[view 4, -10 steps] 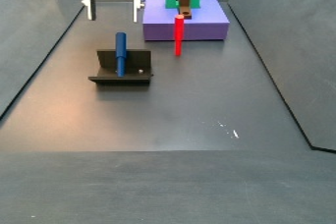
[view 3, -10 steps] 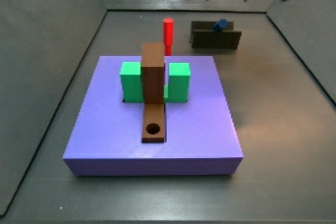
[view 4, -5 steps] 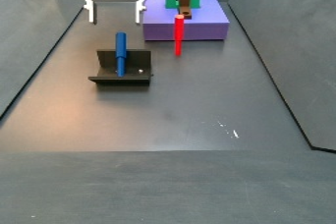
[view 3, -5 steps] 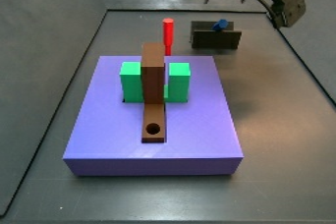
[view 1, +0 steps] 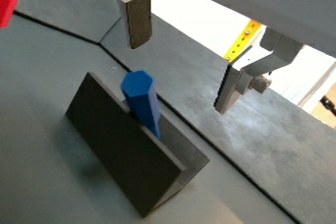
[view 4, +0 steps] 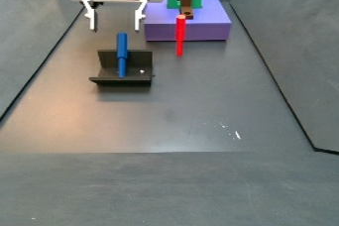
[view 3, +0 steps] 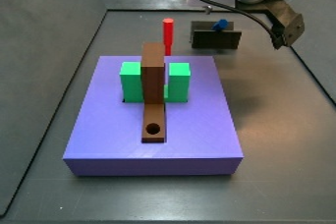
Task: Pick up the blue object. Move up. Place the blue object on the fixture. Regrasp the blue object. Move to above the board. Insert the blue object.
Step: Regrasp the blue object.
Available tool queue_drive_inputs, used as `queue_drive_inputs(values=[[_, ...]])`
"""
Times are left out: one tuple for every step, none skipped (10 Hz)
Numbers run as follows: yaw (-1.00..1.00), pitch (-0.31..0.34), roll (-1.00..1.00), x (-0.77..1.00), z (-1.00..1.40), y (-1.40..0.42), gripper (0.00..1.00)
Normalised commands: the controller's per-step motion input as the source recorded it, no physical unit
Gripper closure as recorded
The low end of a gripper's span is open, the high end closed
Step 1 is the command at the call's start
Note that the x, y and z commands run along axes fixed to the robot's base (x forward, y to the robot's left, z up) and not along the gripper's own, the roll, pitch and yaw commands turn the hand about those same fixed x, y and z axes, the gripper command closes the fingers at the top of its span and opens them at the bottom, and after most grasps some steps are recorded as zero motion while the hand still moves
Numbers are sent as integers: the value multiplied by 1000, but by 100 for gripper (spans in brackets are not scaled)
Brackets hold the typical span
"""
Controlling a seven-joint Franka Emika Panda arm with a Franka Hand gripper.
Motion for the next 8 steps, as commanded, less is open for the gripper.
queue_drive_inputs(values=[[94, -146, 151, 43, -331, 0, 0], [86, -120, 189, 77, -309, 0, 0], [89, -117, 209, 89, -309, 0, 0], [91, -74, 309, 131, -260, 0, 0], [89, -57, 300, 126, -237, 0, 0], [77, -57, 274, 117, -223, -40, 0], [63, -37, 289, 83, -234, -69, 0], [40, -3, 366, 23, -171, -129, 0]])
